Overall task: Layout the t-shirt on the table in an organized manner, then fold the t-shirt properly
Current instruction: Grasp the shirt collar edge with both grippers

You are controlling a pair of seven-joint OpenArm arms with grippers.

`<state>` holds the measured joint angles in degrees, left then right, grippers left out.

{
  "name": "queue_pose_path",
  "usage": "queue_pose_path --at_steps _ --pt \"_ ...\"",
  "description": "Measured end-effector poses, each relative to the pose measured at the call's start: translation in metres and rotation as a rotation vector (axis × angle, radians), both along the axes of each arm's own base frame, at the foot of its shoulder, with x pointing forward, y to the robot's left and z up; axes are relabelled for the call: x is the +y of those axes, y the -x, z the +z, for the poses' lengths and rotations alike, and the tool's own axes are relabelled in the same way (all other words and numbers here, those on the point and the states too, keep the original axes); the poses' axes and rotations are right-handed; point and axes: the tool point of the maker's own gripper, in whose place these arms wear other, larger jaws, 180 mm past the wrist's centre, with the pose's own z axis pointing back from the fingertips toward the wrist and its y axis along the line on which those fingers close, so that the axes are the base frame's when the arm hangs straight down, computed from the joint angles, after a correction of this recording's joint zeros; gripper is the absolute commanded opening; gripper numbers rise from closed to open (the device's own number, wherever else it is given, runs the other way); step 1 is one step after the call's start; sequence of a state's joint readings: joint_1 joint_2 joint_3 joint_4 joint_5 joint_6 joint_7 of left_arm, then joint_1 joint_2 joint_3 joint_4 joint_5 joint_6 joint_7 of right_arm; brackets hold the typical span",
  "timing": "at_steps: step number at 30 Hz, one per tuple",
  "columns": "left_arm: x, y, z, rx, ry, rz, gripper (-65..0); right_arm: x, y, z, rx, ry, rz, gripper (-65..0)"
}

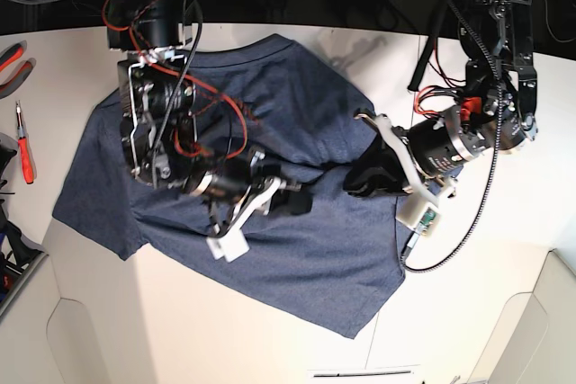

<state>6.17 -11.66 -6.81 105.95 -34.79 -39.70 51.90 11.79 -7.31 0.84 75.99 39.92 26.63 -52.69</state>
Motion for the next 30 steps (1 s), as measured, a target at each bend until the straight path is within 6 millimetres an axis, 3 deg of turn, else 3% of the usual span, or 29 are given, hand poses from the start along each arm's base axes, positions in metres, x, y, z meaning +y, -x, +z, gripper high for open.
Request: queue_pose_path --at_steps 3,5,10,16,20,30 --pt "0.030 -0.006 -0.002 -0.025 -0.085 0.042 -39.0 0.033 0.046 -0.012 0.034 -0.022 0.124 -65.0" --pt "0.043 -0.012 -0.006 -0.044 -0.111 0.075 -38.7 0.050 0.072 -0.017 0.051 -0.024 0.196 -65.0" --pt "0.062 -0.005 -0.055 0.074 -0.141 0.120 -38.7 0.071 0.124 -0.039 0.096 0.022 0.302 -65.0" --pt "0.074 0.006 -0.094 0.168 -0.122 0.167 -38.7 0.057 0.117 -0.068 -0.008 0.216 0.266 -65.0" --pt "0.081 0.003 -0.096 0.135 -0.183 0.167 -34.6 0.031 0.124 -0.097 0.049 0.307 0.246 -65.0" --pt "0.094 0.000 -0.106 0.089 -0.326 0.171 -34.5 0.022 0.143 -0.109 0.109 0.314 0.243 -65.0"
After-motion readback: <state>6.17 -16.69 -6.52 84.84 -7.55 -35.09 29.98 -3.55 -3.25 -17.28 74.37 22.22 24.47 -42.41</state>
